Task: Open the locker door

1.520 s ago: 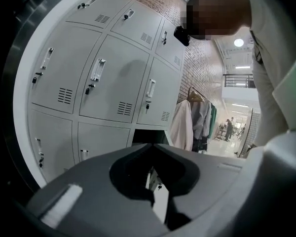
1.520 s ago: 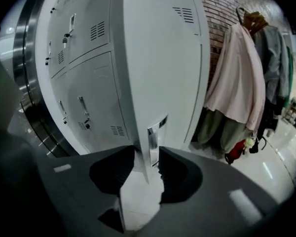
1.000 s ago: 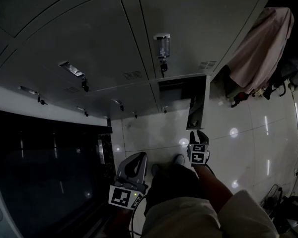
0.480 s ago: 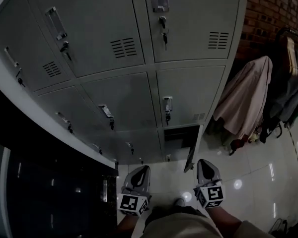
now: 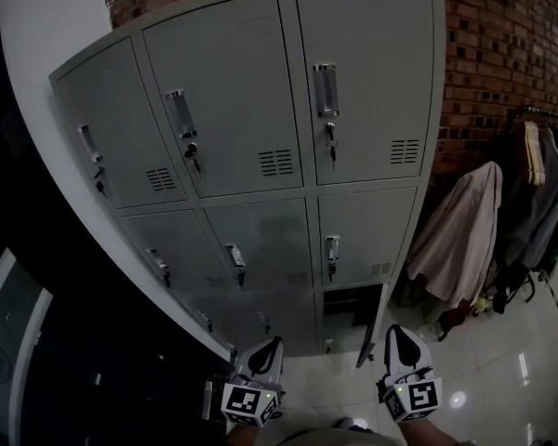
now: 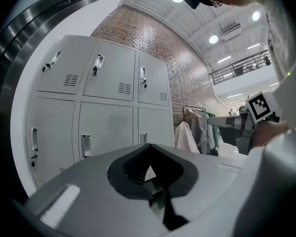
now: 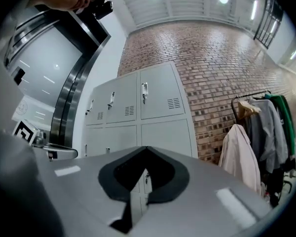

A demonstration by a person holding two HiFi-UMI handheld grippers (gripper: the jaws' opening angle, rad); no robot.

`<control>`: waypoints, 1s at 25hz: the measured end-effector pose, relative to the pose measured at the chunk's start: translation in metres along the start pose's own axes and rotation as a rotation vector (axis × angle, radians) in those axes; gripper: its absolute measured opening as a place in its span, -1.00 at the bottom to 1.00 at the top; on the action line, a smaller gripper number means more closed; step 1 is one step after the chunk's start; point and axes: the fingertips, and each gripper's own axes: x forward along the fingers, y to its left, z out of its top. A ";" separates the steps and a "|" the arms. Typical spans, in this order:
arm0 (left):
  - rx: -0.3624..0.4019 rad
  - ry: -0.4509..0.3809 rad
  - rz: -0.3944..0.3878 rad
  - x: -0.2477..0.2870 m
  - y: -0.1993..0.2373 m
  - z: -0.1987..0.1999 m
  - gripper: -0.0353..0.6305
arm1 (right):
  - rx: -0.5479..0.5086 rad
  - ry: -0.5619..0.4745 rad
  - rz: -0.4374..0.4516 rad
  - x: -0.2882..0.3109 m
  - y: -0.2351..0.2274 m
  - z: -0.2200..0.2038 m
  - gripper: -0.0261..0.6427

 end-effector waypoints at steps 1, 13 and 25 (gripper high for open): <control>0.003 -0.003 -0.003 -0.006 -0.001 0.009 -0.89 | 0.003 -0.002 0.004 -0.003 0.005 0.008 -0.92; -0.020 -0.003 -0.062 -0.076 -0.010 0.021 -0.92 | 0.003 0.103 -0.044 -0.056 0.059 0.034 -0.92; -0.039 -0.019 -0.067 -0.148 -0.040 0.034 -0.92 | 0.014 0.057 0.017 -0.113 0.111 0.043 -0.92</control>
